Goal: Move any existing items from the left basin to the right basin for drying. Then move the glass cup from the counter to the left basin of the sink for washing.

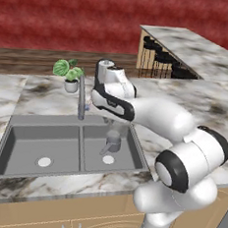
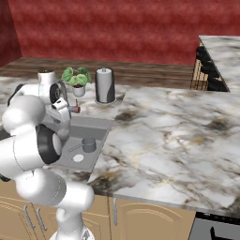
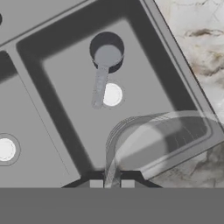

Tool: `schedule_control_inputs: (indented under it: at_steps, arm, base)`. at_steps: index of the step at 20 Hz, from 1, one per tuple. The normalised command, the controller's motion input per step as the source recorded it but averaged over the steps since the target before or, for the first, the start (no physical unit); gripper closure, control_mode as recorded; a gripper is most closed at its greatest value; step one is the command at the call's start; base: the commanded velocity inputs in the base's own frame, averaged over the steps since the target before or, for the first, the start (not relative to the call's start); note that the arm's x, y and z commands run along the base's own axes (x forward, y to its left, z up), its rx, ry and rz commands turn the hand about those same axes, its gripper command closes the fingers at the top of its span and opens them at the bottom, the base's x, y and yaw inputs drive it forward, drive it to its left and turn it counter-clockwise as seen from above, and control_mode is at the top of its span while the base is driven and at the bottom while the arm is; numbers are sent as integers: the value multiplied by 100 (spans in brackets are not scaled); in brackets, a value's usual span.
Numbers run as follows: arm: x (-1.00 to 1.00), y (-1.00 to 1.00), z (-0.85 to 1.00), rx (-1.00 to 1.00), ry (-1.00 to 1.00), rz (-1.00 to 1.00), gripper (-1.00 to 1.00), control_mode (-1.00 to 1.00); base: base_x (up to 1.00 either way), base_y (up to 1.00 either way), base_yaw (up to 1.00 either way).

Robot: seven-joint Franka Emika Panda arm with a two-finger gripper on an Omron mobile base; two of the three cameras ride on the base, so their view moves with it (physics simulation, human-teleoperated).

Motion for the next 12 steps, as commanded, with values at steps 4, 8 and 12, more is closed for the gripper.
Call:
schedule_control_inputs:
  at_steps: [4,8,12]
  arm:
    - [-20,57,-17,0,5,6,100,-100]
    - [-7,63,-23,0,3,12,100,-100]
    - [0,66,-18,0,4,13,100,-100]
  base:
    - [0,0,0]
    - [0,0,0]
    - [0,0,0]
